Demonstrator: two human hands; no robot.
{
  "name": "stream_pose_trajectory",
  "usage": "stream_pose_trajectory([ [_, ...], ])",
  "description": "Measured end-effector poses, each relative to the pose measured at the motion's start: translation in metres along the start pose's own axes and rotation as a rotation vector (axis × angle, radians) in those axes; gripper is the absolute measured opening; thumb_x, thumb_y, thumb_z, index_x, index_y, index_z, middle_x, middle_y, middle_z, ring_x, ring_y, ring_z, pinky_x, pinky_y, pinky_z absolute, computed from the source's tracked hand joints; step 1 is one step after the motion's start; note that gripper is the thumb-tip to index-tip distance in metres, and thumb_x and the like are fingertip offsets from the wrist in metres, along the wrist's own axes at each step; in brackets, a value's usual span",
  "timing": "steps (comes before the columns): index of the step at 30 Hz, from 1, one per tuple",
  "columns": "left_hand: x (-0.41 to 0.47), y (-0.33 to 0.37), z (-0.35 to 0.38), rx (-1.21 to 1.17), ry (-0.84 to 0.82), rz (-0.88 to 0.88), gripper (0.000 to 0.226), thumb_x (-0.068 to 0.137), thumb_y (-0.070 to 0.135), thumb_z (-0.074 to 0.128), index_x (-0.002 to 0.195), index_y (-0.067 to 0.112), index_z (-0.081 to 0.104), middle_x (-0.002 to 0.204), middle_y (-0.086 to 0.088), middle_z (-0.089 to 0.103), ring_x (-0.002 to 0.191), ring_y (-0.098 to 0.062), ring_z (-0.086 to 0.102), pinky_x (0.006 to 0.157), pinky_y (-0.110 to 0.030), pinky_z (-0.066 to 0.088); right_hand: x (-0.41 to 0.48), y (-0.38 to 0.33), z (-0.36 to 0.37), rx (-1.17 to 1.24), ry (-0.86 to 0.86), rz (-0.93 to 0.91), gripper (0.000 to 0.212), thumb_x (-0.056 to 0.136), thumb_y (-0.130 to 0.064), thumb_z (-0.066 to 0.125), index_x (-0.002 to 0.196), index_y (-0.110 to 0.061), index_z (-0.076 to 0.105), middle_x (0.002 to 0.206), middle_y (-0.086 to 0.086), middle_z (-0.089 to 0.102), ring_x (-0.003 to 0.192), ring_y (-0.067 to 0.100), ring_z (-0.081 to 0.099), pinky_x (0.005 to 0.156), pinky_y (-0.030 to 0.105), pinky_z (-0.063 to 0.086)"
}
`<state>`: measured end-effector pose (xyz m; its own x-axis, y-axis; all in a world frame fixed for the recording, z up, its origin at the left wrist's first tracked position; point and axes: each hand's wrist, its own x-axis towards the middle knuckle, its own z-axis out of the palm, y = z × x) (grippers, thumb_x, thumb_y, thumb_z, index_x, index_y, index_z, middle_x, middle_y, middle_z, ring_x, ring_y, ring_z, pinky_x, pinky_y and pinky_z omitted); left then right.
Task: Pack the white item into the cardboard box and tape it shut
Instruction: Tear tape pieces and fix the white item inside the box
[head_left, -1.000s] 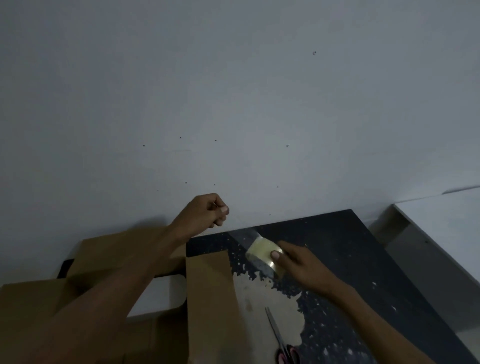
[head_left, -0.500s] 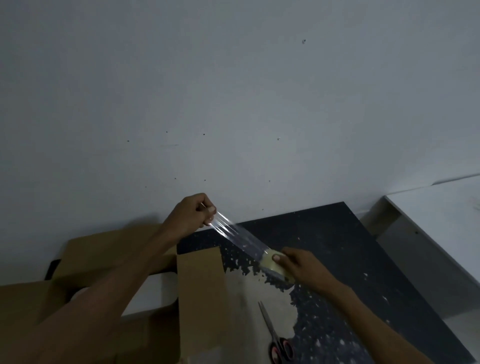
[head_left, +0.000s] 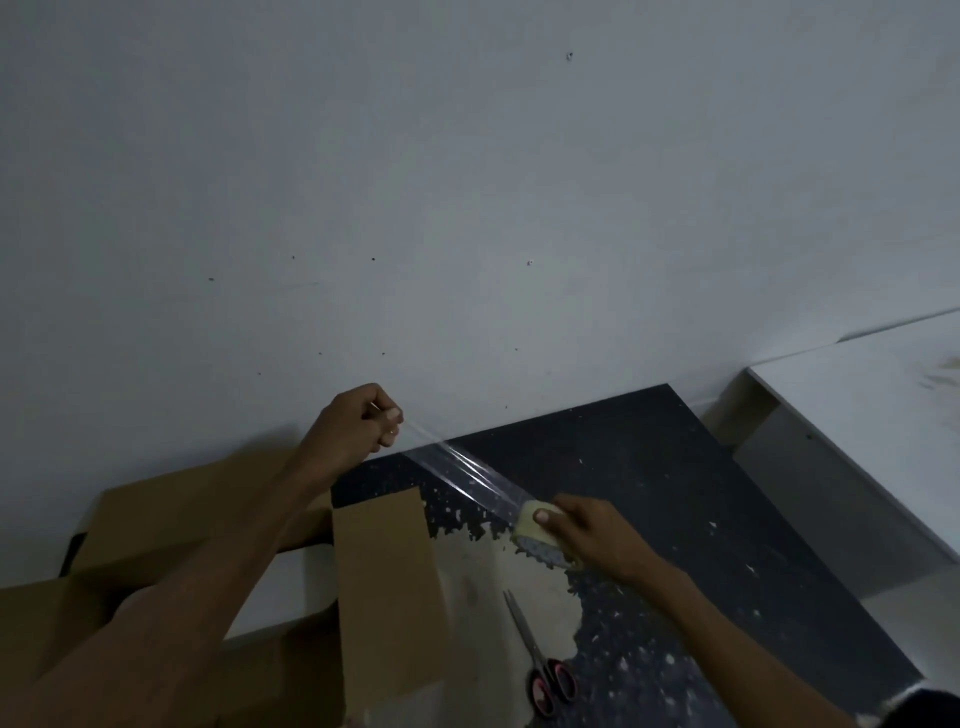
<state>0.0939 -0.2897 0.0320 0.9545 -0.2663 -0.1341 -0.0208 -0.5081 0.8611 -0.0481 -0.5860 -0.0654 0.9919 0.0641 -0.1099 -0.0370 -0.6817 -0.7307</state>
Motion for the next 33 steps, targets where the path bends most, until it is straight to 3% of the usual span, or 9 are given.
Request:
stream_pose_trajectory([
  [2, 0.003, 0.0, -0.004, 0.006, 0.029, -0.003, 0.011, 0.097, 0.016, 0.058, 0.088, 0.012, 0.063, 0.084, -0.009, 0.07, 0.075, -0.019, 0.064, 0.073, -0.033, 0.052, -0.007, -0.003, 0.0, 0.08, 0.011, -0.027, 0.048, 0.091, -0.061, 0.045, 0.082, -0.016, 0.059, 0.07, 0.003, 0.059, 0.058, 0.006, 0.055, 0.056, 0.026, 0.044],
  [6, 0.012, 0.009, -0.01, 0.009, 0.006, 0.012, 0.011, 0.097, 0.014, 0.058, 0.089, 0.008, 0.064, 0.084, -0.009, 0.07, 0.072, -0.017, 0.063, 0.07, -0.031, 0.05, -0.016, 0.005, 0.001, 0.16, 0.055, -0.042, 0.04, 0.096, -0.051, 0.048, 0.079, -0.016, 0.056, 0.066, -0.003, 0.052, 0.059, 0.007, 0.05, 0.056, 0.026, 0.04],
  [11, 0.012, 0.003, 0.004, 0.058, -0.012, 0.005, 0.013, 0.097, 0.014, 0.057, 0.087, 0.009, 0.063, 0.083, -0.01, 0.07, 0.072, -0.019, 0.064, 0.068, -0.03, 0.05, -0.013, 0.031, -0.006, -0.176, 0.055, 0.037, 0.065, 0.079, -0.084, 0.031, 0.072, -0.024, 0.054, 0.061, -0.008, 0.053, 0.053, 0.003, 0.047, 0.054, 0.026, 0.037],
  [16, 0.021, 0.004, -0.011, 0.042, 0.028, 0.008, 0.012, 0.097, 0.013, 0.058, 0.089, 0.007, 0.065, 0.082, -0.01, 0.069, 0.072, -0.019, 0.063, 0.068, -0.029, 0.05, -0.024, 0.041, -0.004, 0.008, 0.046, -0.009, 0.058, 0.092, -0.067, 0.035, 0.079, -0.016, 0.056, 0.069, 0.006, 0.057, 0.057, 0.009, 0.05, 0.055, 0.028, 0.039],
  [20, 0.019, 0.003, 0.005, 0.048, -0.017, -0.004, 0.013, 0.097, 0.012, 0.058, 0.086, 0.009, 0.064, 0.081, -0.009, 0.069, 0.071, -0.019, 0.063, 0.068, -0.03, 0.051, -0.023, 0.064, -0.001, -0.055, 0.023, 0.06, 0.064, 0.087, -0.076, 0.031, 0.071, -0.017, 0.05, 0.061, -0.003, 0.047, 0.053, 0.002, 0.041, 0.053, 0.029, 0.035],
  [25, 0.019, -0.009, 0.009, 0.038, 0.038, -0.055, 0.013, 0.098, 0.014, 0.057, 0.087, 0.008, 0.063, 0.081, -0.01, 0.068, 0.074, -0.021, 0.062, 0.07, -0.033, 0.051, -0.026, 0.063, 0.0, -0.016, -0.018, 0.062, 0.049, 0.096, -0.059, 0.036, 0.072, -0.018, 0.049, 0.064, -0.008, 0.047, 0.057, 0.002, 0.043, 0.055, 0.02, 0.033],
  [28, 0.021, -0.004, 0.006, 0.043, 0.016, -0.043, 0.013, 0.098, 0.012, 0.057, 0.089, 0.004, 0.063, 0.082, -0.011, 0.068, 0.072, -0.02, 0.062, 0.066, -0.027, 0.049, -0.021, 0.072, 0.002, -0.007, -0.037, 0.077, 0.054, 0.096, -0.06, 0.033, 0.079, -0.013, 0.053, 0.069, 0.003, 0.054, 0.06, 0.006, 0.047, 0.059, 0.029, 0.039],
  [30, 0.021, -0.002, 0.013, 0.064, 0.015, -0.04, 0.013, 0.098, 0.013, 0.056, 0.09, 0.005, 0.063, 0.082, -0.01, 0.068, 0.071, -0.019, 0.062, 0.065, -0.027, 0.05, -0.017, 0.083, 0.003, -0.06, -0.071, 0.112, 0.049, 0.097, -0.057, 0.035, 0.078, -0.016, 0.053, 0.068, 0.001, 0.054, 0.06, 0.008, 0.048, 0.061, 0.035, 0.042],
  [33, 0.02, -0.004, 0.019, 0.1, 0.045, -0.056, 0.013, 0.098, 0.015, 0.056, 0.089, 0.007, 0.062, 0.082, -0.01, 0.068, 0.073, -0.02, 0.064, 0.067, -0.029, 0.051, -0.011, 0.089, 0.003, -0.061, -0.098, 0.158, 0.044, 0.1, -0.05, 0.036, 0.08, -0.016, 0.054, 0.07, -0.003, 0.054, 0.062, 0.008, 0.049, 0.063, 0.032, 0.042],
])
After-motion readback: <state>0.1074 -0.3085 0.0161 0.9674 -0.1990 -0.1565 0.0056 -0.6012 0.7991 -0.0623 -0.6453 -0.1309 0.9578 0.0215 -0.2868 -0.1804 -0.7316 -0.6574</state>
